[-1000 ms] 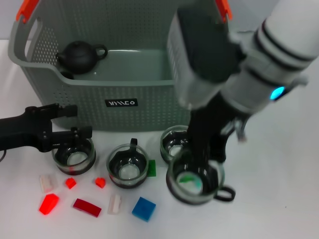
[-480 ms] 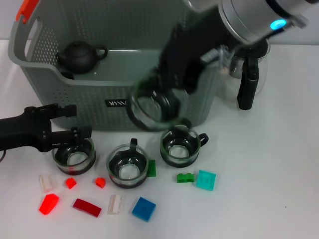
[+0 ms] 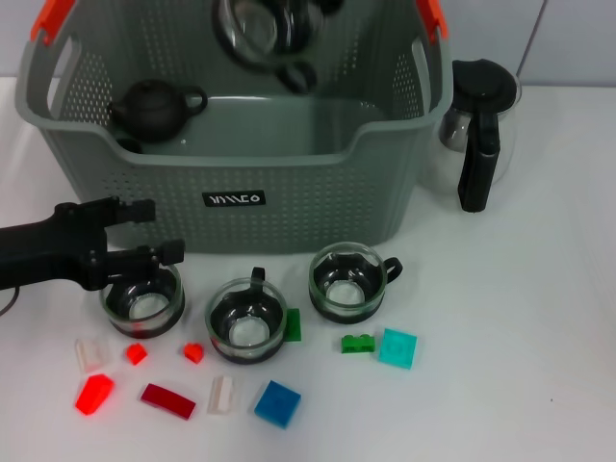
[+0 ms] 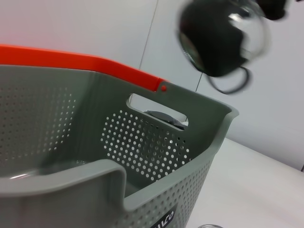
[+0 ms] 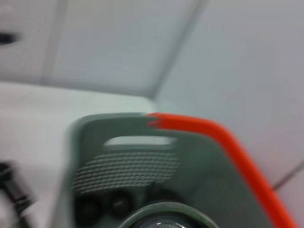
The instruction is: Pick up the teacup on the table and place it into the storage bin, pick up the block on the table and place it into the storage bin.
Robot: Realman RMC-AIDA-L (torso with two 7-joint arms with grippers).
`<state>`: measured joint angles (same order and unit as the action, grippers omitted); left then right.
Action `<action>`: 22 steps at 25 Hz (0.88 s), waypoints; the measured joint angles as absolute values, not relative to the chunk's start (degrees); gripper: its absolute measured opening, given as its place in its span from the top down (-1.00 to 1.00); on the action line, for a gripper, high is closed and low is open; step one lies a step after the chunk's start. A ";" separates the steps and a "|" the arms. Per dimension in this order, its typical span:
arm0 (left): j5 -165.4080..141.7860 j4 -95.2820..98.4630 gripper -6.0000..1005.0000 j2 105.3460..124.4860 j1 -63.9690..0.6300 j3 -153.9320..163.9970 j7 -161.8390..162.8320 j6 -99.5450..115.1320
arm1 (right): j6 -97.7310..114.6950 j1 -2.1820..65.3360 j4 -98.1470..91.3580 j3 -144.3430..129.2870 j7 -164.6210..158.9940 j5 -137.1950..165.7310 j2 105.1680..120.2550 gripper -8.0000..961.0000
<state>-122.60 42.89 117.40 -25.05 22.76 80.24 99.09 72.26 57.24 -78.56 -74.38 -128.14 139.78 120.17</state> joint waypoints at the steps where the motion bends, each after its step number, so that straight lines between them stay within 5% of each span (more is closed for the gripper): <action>1: -122.60 42.89 -0.68 117.47 -25.13 22.77 80.24 99.07 | 69.71 57.72 -76.88 -74.50 -129.43 140.77 120.21 0.87; 13: -122.51 42.64 -0.68 118.39 -25.32 22.76 80.24 98.46 | 52.87 71.16 -44.66 -69.11 -134.67 144.27 118.87 0.87; 22: -122.51 42.10 -0.68 118.57 -25.44 22.77 80.24 98.31 | 49.16 75.25 -34.97 -65.28 -136.44 144.33 119.05 0.87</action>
<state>-122.51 42.10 118.57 -25.44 22.77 80.24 98.31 49.16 75.25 -34.97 -65.28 -136.44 144.33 119.05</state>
